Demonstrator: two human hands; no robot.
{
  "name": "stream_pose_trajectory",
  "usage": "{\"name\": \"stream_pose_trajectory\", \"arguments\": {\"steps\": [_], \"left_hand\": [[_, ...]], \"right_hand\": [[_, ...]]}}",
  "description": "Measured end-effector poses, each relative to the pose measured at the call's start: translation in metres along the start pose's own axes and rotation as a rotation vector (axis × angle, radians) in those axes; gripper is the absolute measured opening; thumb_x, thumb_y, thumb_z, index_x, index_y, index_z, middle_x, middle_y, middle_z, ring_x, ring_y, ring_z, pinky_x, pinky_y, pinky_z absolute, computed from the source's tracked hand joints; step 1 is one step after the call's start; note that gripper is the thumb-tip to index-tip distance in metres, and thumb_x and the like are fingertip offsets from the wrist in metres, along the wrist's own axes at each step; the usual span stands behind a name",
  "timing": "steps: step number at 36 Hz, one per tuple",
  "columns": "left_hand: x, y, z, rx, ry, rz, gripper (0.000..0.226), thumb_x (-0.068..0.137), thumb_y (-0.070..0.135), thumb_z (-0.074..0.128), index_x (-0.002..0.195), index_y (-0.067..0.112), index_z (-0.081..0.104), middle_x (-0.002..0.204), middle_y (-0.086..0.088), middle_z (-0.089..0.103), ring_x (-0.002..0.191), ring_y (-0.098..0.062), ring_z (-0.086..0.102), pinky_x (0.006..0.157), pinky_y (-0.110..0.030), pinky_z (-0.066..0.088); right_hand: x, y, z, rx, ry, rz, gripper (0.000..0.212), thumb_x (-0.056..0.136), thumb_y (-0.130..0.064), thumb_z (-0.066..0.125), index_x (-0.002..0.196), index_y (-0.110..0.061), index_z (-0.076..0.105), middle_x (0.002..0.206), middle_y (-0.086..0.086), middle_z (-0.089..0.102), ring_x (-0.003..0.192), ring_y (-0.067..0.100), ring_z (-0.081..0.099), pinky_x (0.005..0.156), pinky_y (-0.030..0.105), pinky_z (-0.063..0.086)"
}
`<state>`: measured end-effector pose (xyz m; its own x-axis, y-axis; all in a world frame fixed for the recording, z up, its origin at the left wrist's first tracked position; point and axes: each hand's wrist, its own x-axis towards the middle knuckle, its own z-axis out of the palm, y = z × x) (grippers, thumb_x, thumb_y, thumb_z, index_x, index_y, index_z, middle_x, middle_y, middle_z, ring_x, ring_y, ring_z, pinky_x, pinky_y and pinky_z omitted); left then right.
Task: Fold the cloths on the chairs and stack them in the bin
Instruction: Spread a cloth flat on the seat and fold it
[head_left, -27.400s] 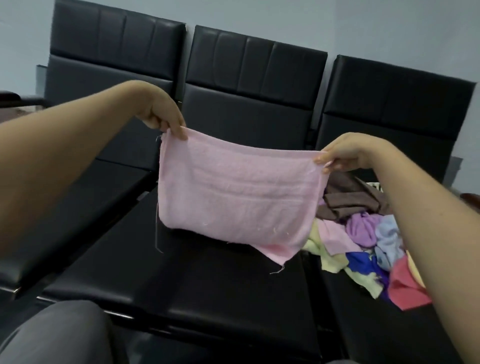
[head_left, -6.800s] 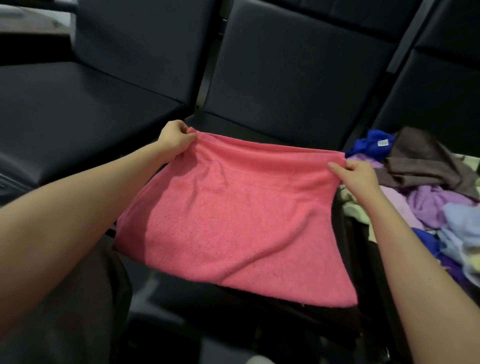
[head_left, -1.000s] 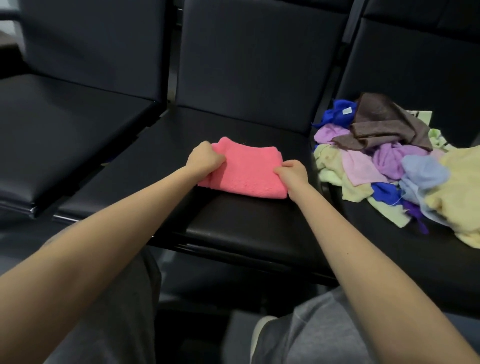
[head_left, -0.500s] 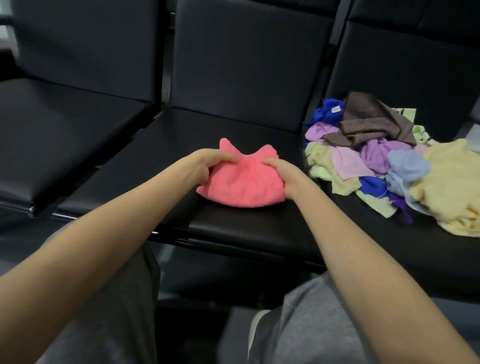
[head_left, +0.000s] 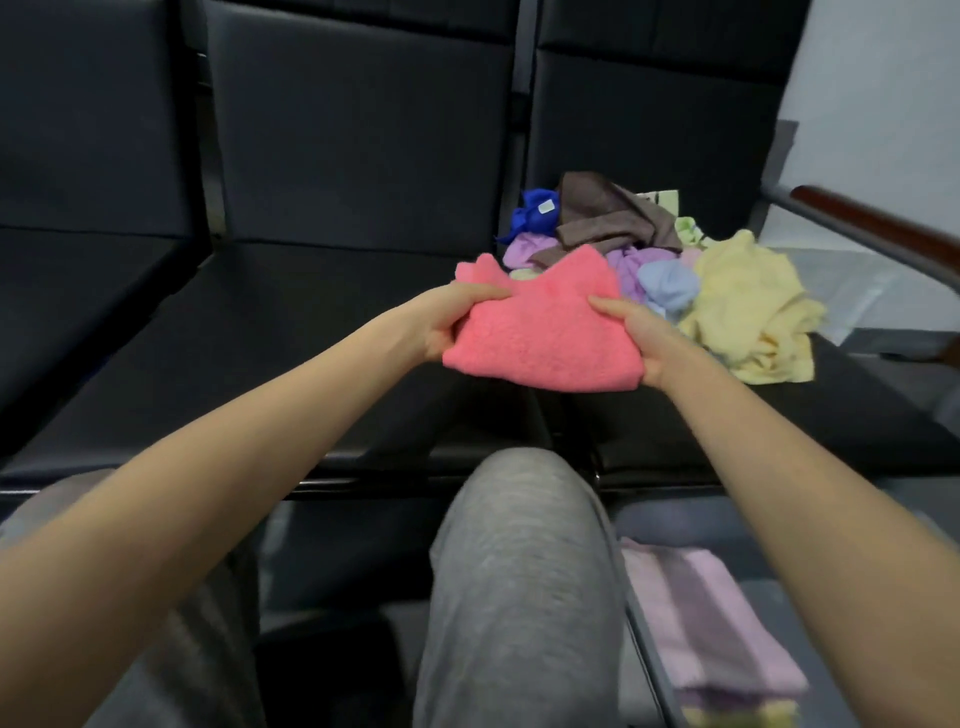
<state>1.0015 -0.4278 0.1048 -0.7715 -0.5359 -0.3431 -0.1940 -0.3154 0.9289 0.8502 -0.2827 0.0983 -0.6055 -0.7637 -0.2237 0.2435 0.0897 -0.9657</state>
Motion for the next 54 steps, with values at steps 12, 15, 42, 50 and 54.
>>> {"name": "stream_pose_trajectory", "arguments": {"steps": [12, 15, 42, 50, 54], "left_hand": [[-0.02, -0.067, 0.186, -0.024, -0.093, 0.188, 0.049, 0.089, 0.006, 0.056, 0.133, 0.013, 0.035, 0.096, 0.002, 0.053, 0.086, -0.015, 0.056, 0.065, -0.021, 0.048], [-0.028, -0.094, 0.216, -0.021, -0.133, 0.143, 0.06, 0.089, 0.004, 0.054, 0.142, 0.014, 0.026, 0.119, -0.004, 0.052, 0.1, -0.019, 0.055, 0.081, -0.028, 0.05], [-0.02, -0.26, 0.26, 1.307, -0.21, 0.101, 0.064, 0.097, 0.011, 0.04, 0.152, 0.022, 0.008, 0.157, -0.014, -0.016, 0.143, -0.04, -0.014, 0.114, -0.053, -0.002], [-0.005, -0.281, 0.25, 1.901, -0.6, -0.002, 0.08, 0.094, 0.063, 0.027, 0.149, 0.026, -0.017, 0.154, -0.016, -0.026, 0.14, -0.041, -0.023, 0.111, -0.057, -0.012], [0.002, -0.288, 0.246, 1.973, -0.65, -0.134, 0.088, 0.09, 0.07, 0.029, 0.147, 0.028, -0.023, 0.152, -0.017, -0.03, 0.137, -0.043, -0.028, 0.108, -0.06, -0.015]], "right_hand": [[-0.11, 0.037, -0.157, 0.025, 0.248, 0.091, 0.023, 0.094, -0.019, 0.051, 0.116, -0.016, 0.056, 0.088, 0.003, 0.072, 0.079, 0.017, 0.069, 0.067, 0.031, 0.055], [-0.134, 0.066, -0.189, 0.065, 0.31, 0.169, 0.032, 0.092, -0.02, 0.053, 0.123, -0.014, 0.055, 0.089, 0.005, 0.073, 0.078, 0.019, 0.07, 0.07, 0.034, 0.053], [-0.11, 0.202, -0.242, -0.844, 0.203, 0.608, 0.067, 0.088, -0.026, 0.066, 0.146, -0.019, 0.034, 0.143, 0.003, 0.044, 0.115, 0.019, 0.05, 0.085, 0.022, 0.037], [-0.107, 0.226, -0.222, -1.491, -0.214, 0.518, 0.094, 0.086, -0.054, 0.058, 0.151, -0.033, -0.006, 0.158, 0.008, -0.02, 0.145, 0.025, -0.019, 0.117, 0.042, -0.004], [-0.104, 0.257, -0.212, -1.525, -0.247, 0.544, 0.097, 0.086, -0.056, 0.056, 0.148, -0.036, -0.016, 0.154, 0.008, -0.03, 0.142, 0.027, -0.028, 0.117, 0.048, -0.004]]}}
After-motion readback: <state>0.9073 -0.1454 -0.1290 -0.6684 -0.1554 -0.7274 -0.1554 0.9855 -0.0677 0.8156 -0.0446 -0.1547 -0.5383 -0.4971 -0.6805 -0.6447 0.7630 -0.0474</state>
